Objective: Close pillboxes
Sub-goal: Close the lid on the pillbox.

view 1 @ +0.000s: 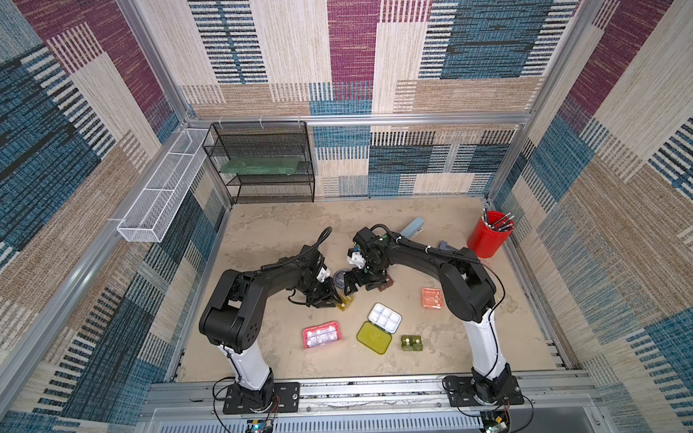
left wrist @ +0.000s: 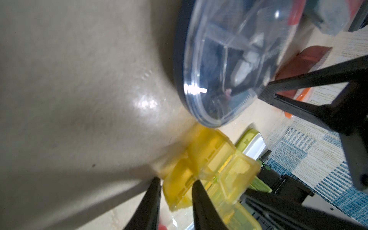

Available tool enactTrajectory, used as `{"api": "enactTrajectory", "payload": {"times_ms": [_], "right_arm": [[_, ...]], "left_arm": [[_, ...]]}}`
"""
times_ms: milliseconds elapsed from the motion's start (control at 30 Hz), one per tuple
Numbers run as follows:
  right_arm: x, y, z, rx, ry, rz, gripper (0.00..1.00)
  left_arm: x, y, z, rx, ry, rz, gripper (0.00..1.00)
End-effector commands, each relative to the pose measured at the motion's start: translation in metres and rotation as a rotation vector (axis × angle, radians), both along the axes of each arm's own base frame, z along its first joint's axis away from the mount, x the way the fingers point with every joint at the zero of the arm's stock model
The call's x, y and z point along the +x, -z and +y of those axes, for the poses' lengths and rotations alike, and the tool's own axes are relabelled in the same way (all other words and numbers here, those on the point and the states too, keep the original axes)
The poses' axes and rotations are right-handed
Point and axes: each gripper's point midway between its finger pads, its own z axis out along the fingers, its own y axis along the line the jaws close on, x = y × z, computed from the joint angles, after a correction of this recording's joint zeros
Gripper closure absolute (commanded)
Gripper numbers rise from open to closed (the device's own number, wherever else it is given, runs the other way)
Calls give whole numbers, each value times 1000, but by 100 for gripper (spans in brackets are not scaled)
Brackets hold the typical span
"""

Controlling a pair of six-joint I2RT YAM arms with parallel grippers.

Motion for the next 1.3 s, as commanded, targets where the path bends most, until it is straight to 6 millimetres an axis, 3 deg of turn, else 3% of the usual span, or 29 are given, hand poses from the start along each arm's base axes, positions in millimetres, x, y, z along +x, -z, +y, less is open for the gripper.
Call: {"api": "enactTrajectory", "payload": {"times_ms": [0,433,867,1067,1267], "right_arm": [[-2,14,-5,-38,4,15,5],[-7,33,-14,-75,7,38,6],[-7,34,-10,-75,-6,27,21],[-6,38,-8,-108,-22,6,23],[-2,42,-15,-167,-10,-21,32]], "left_arm": [[2,-4,-1,-2,21,-21,69],[-1,-4,1,2,16,-21,70],[-3,-4,2,6,10,-22,71],[-3,-2,2,4,19,-18,71],[-2,-1,1,2,27,-17,72]]}}
